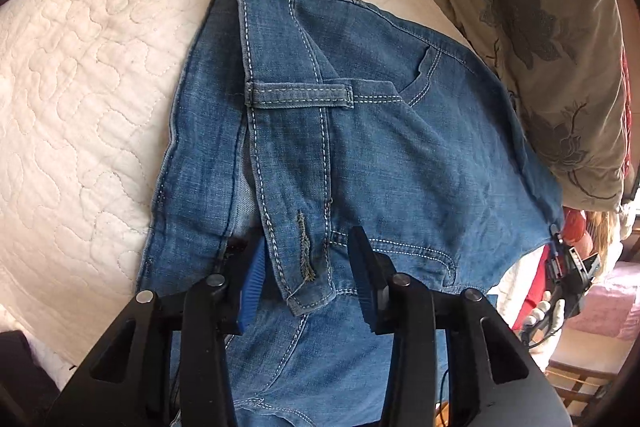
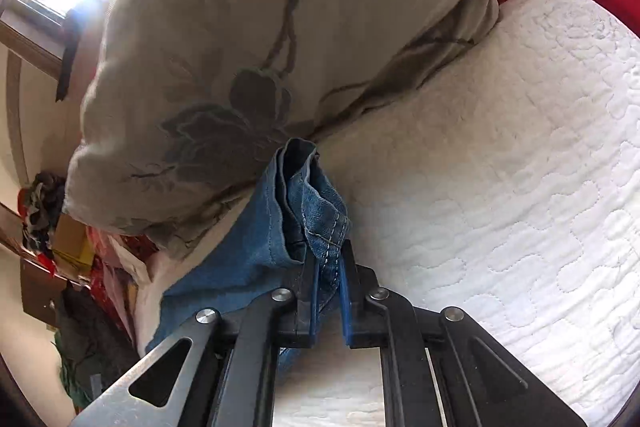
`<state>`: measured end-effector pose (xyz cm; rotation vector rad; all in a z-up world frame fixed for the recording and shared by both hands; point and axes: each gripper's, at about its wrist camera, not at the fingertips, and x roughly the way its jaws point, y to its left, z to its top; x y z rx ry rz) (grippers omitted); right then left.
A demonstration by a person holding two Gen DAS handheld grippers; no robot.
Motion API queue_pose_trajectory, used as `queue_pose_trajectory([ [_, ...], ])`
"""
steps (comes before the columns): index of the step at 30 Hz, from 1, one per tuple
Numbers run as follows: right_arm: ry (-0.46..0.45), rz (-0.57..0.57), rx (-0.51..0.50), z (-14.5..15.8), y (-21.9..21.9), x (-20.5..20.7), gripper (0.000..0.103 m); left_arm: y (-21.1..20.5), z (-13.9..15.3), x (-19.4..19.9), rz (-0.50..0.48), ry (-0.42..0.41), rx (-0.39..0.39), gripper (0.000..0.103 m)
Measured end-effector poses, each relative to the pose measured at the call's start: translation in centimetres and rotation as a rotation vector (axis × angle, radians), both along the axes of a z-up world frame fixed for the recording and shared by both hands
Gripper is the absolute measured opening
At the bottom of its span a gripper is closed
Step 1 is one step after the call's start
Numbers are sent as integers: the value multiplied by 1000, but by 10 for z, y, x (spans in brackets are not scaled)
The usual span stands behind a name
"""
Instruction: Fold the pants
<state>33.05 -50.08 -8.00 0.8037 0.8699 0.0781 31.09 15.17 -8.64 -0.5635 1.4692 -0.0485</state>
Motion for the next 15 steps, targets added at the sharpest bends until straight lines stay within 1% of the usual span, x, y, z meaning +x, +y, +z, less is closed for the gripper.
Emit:
queue_pose_trajectory([
  [1, -13, -6, 21, 4, -5, -5, 8, -2, -1, 0, -9, 3, 15, 38],
  [2, 2, -5, 22, 2, -8, -7, 9, -2, -4, 1, -11, 10, 27, 38],
  [3, 52, 1, -7, -5, -9, -7, 11, -2, -8, 2, -8, 17, 23, 38],
  [4, 122, 12, -55, -15, -9, -4, 19, -3, -10, 3, -3, 19, 18, 38],
  [5, 194, 23, -95, -25, -9, -2, 22, -1, -8, 2, 6, 13, 7, 38],
  [6, 237, 21, -115, -32, -11, -3, 22, 0, -4, 0, 4, 4, -4, 38],
  [7, 220, 8, -85, -34, -14, -7, 23, 4, 3, -3, -2, -13, -9, 38],
  [9, 162, -39, -44, -26, -22, -15, 31, 18, 24, -10, 4, -75, 10, 38],
  [10, 143, -60, -57, -19, -25, -17, 38, 27, 35, -11, 23, -108, 25, 38],
  [11, 126, -68, -78, -13, -26, -18, 43, 38, 43, -8, 49, -131, 23, 39],
  [12, 111, -61, -90, -7, -28, -17, 43, 49, 47, -3, 82, -143, 2, 39],
  [13, 97, -54, -94, -2, -30, -17, 43, 59, 49, 3, 116, -147, -31, 41],
  [14, 86, -46, -91, 2, -32, -17, 43, 65, 47, 11, 139, -137, -54, 47],
  [15, 79, -34, -80, 4, -31, -14, 43, 70, 43, 19, 160, -125, -59, 48],
])
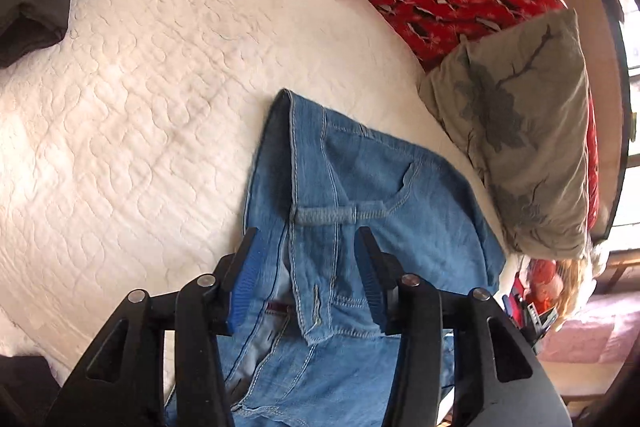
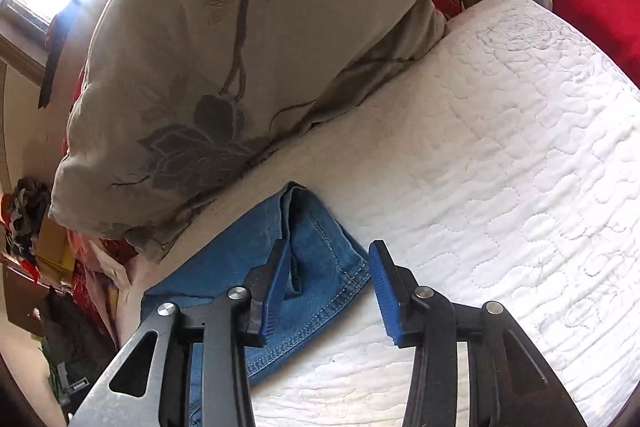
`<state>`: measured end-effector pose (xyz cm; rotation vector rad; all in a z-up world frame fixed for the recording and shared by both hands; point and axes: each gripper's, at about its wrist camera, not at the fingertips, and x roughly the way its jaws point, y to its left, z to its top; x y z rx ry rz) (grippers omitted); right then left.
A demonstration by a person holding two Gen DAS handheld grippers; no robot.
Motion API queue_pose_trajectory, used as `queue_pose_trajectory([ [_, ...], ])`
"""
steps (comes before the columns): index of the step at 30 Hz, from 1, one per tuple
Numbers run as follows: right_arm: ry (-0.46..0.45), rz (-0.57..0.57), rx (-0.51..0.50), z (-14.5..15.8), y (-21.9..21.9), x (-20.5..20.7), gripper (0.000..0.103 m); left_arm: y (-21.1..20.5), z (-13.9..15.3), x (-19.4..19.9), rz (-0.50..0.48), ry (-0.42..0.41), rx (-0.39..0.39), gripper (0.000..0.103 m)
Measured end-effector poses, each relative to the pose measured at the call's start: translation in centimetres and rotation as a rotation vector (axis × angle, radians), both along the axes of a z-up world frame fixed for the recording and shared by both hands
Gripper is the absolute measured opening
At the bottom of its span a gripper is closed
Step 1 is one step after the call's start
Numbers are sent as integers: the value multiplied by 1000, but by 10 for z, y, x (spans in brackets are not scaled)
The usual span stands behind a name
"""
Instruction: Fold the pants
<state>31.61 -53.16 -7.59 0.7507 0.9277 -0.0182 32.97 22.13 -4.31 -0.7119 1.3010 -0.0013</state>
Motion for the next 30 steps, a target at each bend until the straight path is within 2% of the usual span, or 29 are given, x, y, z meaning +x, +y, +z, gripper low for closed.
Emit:
queue_pose_trajectory([
  [3, -5, 44, 45, -1, 8, 7, 48, -1, -19, 21, 30, 51, 26, 48],
  [6, 16, 80, 41, -6, 24, 19, 48, -12, -39, 36, 41, 92, -15, 48],
  [9, 44, 104, 30, -15, 37, 35, 50, -21, -49, 46, 41, 110, -11, 48],
  [12, 39, 123, 30, -21, 47, 47, 50, -26, -50, 52, 32, 101, -2, 48],
  [16, 92, 153, -33, -34, 68, 65, 52, -24, -53, 64, 61, 110, -6, 48],
  [20, 67, 168, -35, -34, 79, 68, 55, -24, -59, 75, 62, 121, 5, 48],
  [26, 54, 201, -79, -36, 85, 67, 54, -27, -55, 81, 53, 87, 11, 46],
  [27, 54, 209, -101, -34, 87, 67, 52, -29, -52, 81, 48, 72, 21, 40],
  [28, 59, 214, -136, -33, 89, 67, 43, -33, -50, 82, 30, 61, 35, 19],
  [29, 62, 216, -174, -31, 94, 68, 30, -38, -48, 82, 5, 60, 54, 5],
  [30, 61, 229, -185, -30, 97, 69, 22, -42, -45, 82, -14, 50, 68, 4],
])
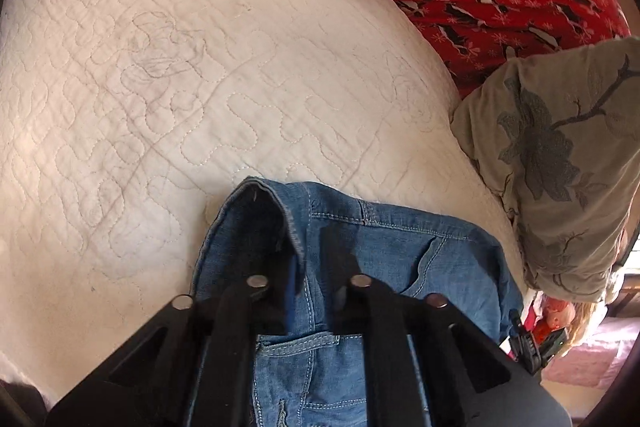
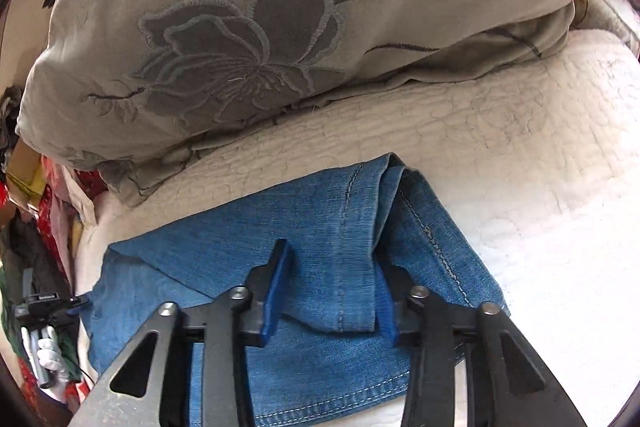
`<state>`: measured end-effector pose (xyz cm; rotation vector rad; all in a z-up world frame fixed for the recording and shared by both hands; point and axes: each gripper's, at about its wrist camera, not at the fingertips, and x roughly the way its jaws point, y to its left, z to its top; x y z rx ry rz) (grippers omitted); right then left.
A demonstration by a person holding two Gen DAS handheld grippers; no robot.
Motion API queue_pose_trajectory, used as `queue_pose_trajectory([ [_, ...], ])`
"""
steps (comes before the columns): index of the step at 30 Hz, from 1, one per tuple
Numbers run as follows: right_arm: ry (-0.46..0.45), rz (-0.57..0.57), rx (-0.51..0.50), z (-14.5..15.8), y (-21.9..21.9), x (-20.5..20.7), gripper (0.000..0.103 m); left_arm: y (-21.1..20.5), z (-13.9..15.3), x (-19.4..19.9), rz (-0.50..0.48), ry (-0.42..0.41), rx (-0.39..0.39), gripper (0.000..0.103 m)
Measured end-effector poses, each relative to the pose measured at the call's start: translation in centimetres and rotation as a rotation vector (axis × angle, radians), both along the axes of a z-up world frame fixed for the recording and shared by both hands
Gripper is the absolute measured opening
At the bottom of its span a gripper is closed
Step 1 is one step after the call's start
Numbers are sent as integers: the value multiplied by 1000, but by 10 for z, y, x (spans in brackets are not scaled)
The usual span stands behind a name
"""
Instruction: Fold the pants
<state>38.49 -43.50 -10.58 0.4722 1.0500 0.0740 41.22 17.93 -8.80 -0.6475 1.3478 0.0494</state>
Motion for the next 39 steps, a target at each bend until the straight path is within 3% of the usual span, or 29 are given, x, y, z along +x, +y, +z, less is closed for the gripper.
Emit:
queue_pose_trajectory([
  [1, -2, 11, 15, 1, 1, 1, 13, -4, 5, -1, -17, -19, 23, 3],
  [12, -142, -28, 157, 53, -23, -44, 12, -24, 77, -48, -75, -247, 156, 1],
  [18, -206, -41, 228, 91, -38, -93, 7, -36, 115, -87, -70, -339, 188, 1],
  [24, -259, -83, 308, 121, -66, -156, 7, -50, 142, -130, -93, -422, 191, 1],
  [25, -250, -89, 309, 122, -70, -163, 12, -52, 143, -134, -105, -424, 195, 1],
  [28, -191, -109, 316, 113, -73, -170, 14, -54, 139, -140, -106, -405, 185, 1],
  [30, -131, -111, 290, 97, -67, -165, 34, -51, 134, -138, -92, -383, 164, 1],
  [32, -79, -92, 247, 78, -56, -156, 41, -48, 129, -136, -81, -365, 148, 1],
  [39, 26, -156, 250, 13, -44, -120, 41, -34, 116, -115, -58, -322, 131, 1],
])
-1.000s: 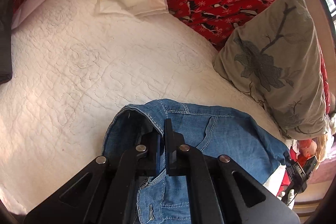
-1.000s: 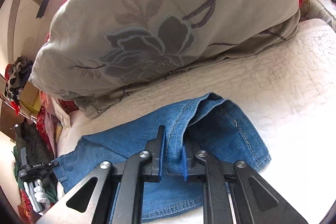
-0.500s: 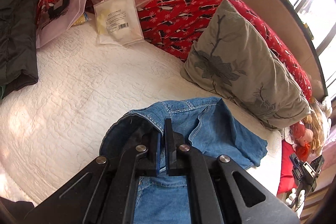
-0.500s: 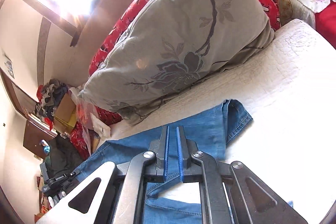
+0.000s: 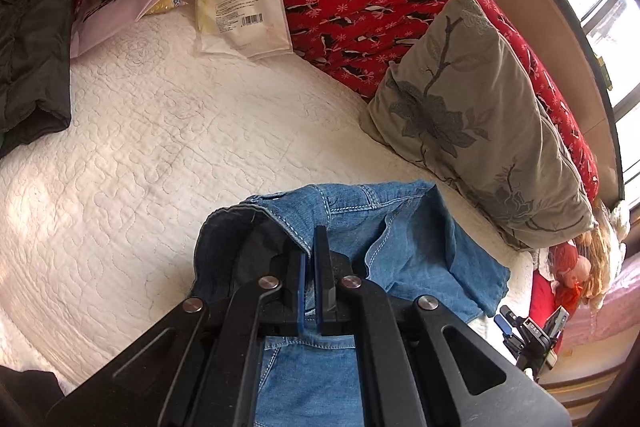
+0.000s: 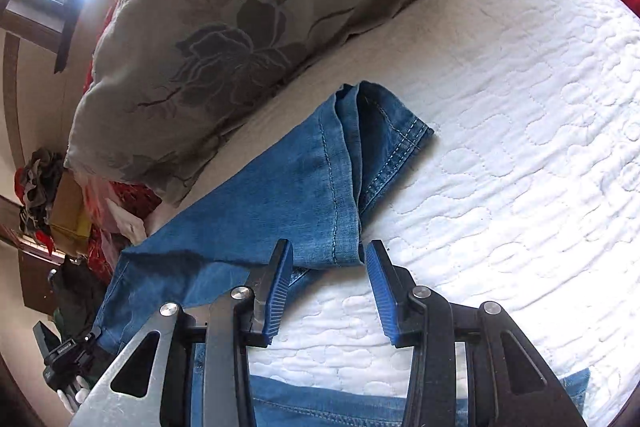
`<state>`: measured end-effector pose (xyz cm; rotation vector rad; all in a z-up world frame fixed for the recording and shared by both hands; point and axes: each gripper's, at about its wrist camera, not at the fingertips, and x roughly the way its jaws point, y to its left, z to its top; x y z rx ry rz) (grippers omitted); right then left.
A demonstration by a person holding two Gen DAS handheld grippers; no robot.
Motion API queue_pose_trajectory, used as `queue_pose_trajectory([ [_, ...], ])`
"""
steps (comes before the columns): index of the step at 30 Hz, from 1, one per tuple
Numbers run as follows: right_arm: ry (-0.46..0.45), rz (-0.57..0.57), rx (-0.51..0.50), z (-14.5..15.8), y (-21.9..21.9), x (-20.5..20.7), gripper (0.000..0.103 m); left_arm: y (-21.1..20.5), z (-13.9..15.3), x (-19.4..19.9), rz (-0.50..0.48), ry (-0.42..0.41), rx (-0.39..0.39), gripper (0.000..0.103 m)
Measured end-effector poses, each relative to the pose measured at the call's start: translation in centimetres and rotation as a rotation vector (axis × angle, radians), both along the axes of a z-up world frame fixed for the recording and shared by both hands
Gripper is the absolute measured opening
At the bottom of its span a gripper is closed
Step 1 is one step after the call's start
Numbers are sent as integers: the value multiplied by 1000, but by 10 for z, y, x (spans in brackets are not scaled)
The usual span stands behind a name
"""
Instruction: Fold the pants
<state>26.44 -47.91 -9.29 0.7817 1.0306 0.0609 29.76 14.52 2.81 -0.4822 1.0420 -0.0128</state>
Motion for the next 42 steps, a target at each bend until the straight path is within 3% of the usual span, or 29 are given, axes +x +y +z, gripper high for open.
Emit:
queue_pose_trajectory([
  [2, -11, 12, -60, 2, 7, 3, 41, 0, -3, 3, -6, 5, 6, 1],
  [4, -95, 86, -176, 21, 18, -1, 41, 0, -4, 4, -15, 4, 13, 1],
  [9, -154, 458, -557, 43, 76, -4, 47, -2, -7, 7, -20, 4, 14, 1],
  [11, -162, 560, -690, 42, 101, 0, 47, -1, -8, 7, -11, 6, -2, 1],
  [16, -108, 721, -858, 13, 139, 17, 45, -3, -11, 8, -11, 16, 6, 1],
  [18, -91, 744, -922, 5, 143, 23, 36, -3, -12, 10, -14, 18, 15, 1],
  [19, -88, 740, -926, 5, 142, 27, 23, -3, -13, 12, -12, 19, 18, 1],
  [20, -71, 730, -913, 5, 139, 32, 2, -2, -13, 13, -8, 21, 17, 1],
  [23, -62, 697, -870, 13, 130, 33, 2, -1, -14, 13, 6, 23, 3, 1],
  [31, -179, 544, -778, 74, 97, -20, 1, -8, 7, -20, 51, -50, 34, 1],
  [37, -232, 438, -711, 118, 69, -81, 2, -17, 27, -65, 62, -108, 24, 1],
  [42, -262, 368, -654, 132, 47, -144, 2, -12, 32, -110, 65, -121, -33, 1],
])
